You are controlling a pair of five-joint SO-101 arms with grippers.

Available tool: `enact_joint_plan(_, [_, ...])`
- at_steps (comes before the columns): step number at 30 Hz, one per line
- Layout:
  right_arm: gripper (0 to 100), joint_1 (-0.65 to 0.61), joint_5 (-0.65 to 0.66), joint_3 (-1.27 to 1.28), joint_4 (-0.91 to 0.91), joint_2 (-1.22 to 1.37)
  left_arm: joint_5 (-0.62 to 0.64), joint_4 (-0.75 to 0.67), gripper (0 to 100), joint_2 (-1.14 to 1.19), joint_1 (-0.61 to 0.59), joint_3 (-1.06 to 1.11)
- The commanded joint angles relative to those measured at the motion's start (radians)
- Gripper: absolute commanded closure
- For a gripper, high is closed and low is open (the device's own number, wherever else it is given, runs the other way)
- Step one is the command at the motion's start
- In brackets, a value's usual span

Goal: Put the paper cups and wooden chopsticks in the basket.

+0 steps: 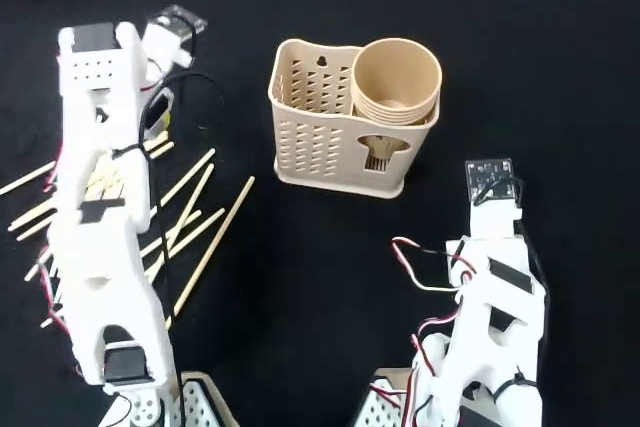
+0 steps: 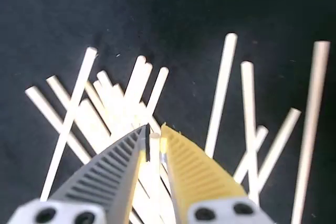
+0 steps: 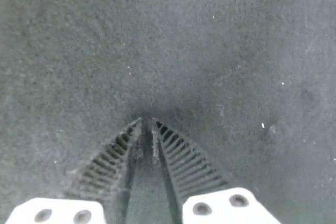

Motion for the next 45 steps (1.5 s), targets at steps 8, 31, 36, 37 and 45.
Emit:
enact_joint_plan(8, [97.9,0.003,-0.011,-0.016,-0.011,-0.021,0.163,-0.132,97,-0.562,0.012,0.150])
enact_joint_plan(31, [97.9,0.005,-0.011,-0.016,-0.011,-0.021,0.707,-1.102,97,-0.736,0.444,0.160])
enact_joint_plan(36, [97.9,0.005,-0.011,-0.016,-0.011,-0.021,0.753,-0.991,97,-0.667,0.444,0.160])
enact_joint_plan(37, [97.9,0.005,-0.011,-0.016,-0.011,-0.021,0.753,-0.974,97,-0.658,0.444,0.160])
enact_joint_plan(45, [97.9,0.005,-0.011,-0.016,-0.011,-0.021,0.755,-0.933,97,-0.646,0.452,0.160])
